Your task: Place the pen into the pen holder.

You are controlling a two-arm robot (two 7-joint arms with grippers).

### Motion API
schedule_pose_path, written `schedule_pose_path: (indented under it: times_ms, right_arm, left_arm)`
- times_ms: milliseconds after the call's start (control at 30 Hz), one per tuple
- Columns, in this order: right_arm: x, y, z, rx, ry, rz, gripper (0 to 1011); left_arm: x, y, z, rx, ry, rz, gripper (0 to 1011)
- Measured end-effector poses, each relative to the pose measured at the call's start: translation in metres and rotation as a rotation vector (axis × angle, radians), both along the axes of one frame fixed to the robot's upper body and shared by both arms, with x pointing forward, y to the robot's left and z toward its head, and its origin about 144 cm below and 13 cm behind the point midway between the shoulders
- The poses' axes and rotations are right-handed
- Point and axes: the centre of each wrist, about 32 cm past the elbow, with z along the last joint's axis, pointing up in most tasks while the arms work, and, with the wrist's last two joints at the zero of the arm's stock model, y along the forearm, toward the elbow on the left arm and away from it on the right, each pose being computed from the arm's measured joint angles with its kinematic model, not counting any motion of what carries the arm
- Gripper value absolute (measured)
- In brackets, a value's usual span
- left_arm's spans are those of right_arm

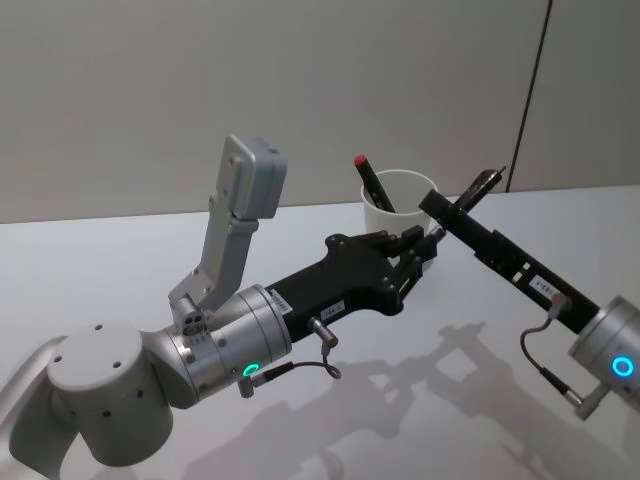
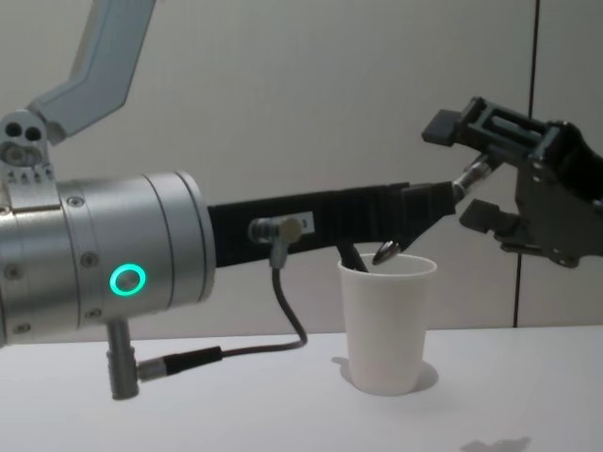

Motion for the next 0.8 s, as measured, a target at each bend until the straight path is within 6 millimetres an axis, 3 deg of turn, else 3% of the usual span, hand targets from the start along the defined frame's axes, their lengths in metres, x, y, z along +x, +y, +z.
schedule_pose_path:
  times_ms: [267,800]
  right_arm:
    - [0.0001,0.0026,-0.0002,0.007,0.002,0.004,970]
    - [0.0002,0.0048,-0.0004,0.013,0.004,0.007,503]
  left_arm:
    - [0.0,0.0,0.0,0.0,0.0,0.0,116]
    - [0.0,0.0,0.0,0.0,0.0,0.0,116]
